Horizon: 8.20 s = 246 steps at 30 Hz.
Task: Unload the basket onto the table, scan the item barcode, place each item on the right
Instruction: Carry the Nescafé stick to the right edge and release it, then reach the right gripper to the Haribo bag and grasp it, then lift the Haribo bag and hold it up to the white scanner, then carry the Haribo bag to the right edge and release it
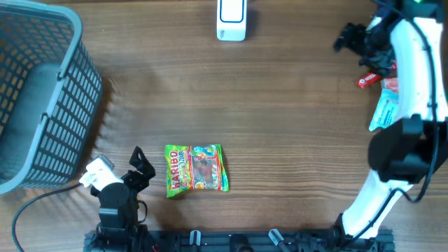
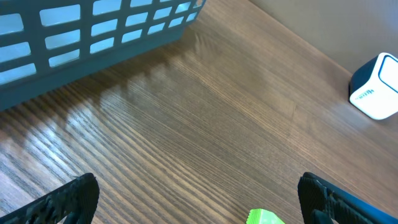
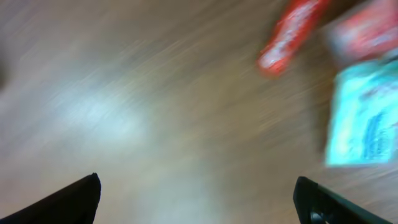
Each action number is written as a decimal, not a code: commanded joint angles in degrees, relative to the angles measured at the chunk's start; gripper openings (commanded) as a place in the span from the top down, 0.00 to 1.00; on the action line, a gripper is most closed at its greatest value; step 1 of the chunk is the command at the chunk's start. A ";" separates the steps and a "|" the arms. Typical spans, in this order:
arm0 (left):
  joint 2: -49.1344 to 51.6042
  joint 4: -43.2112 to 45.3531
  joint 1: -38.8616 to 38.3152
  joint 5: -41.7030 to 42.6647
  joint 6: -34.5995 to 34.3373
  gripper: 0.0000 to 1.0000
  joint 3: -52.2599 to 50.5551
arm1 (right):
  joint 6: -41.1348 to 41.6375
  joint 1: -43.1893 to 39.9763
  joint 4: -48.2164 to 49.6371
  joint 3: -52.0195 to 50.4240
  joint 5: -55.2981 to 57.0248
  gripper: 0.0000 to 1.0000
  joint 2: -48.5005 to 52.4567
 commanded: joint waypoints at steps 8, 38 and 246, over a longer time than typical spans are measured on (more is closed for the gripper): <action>-0.46 -0.09 0.20 0.07 -0.33 0.00 0.02 | -44.94 22.14 -3.56 -8.35 -21.42 0.00 -0.09; -0.46 -0.09 0.20 0.07 -0.33 0.00 0.04 | -36.44 49.83 44.24 -40.00 -22.27 0.00 0.24; -0.42 -0.09 0.20 0.07 -0.33 0.00 0.02 | 19.98 0.13 58.71 -49.05 26.08 0.80 -11.34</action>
